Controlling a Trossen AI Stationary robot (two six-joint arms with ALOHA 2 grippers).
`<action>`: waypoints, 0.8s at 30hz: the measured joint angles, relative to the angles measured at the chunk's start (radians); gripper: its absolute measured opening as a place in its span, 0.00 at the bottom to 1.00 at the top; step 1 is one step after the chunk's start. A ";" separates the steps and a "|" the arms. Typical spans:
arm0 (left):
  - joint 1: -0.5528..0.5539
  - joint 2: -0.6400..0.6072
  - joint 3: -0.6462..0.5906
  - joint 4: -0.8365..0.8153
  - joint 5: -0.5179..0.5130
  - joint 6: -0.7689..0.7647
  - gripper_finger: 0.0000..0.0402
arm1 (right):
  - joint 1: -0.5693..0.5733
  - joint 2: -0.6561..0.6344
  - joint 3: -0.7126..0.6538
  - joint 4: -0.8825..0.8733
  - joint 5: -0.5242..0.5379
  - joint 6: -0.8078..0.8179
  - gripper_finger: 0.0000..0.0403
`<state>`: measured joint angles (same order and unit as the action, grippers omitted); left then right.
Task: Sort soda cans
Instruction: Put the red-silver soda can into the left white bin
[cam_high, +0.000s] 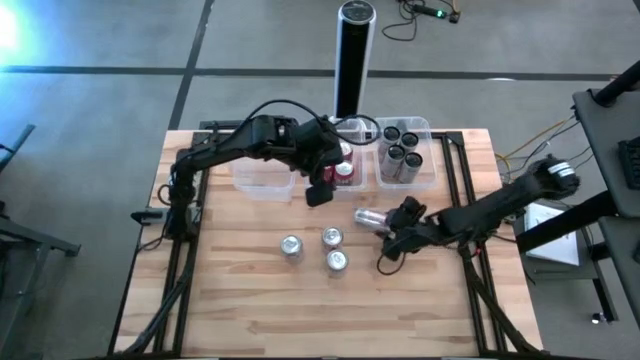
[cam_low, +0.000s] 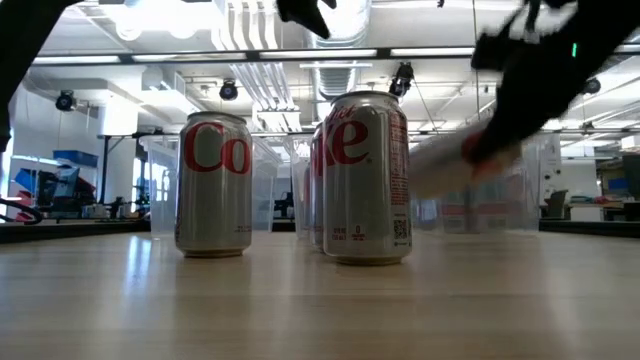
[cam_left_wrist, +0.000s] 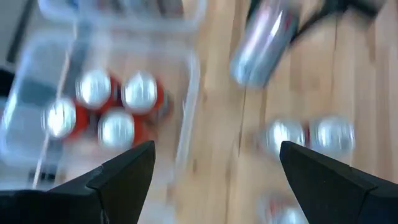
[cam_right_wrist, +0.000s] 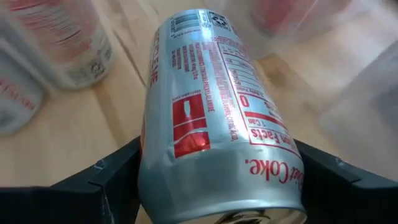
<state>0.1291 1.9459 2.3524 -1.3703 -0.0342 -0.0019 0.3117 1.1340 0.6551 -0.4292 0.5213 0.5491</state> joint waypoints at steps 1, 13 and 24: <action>0.000 -0.009 0.000 -0.033 -0.004 -0.001 0.82 | 0.000 -0.024 0.045 -0.062 -0.008 -0.023 0.76; -0.029 -0.126 -0.018 -0.176 -0.035 0.091 0.82 | -0.045 0.124 0.573 -0.456 -0.071 -0.227 0.76; -0.027 -0.255 -0.055 -0.201 -0.035 0.173 0.82 | -0.157 0.385 0.938 -0.568 -0.241 -0.321 0.76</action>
<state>0.1017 1.6906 2.2971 -1.5711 -0.0696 0.1712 0.1548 1.5194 1.5932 -0.9973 0.2802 0.2276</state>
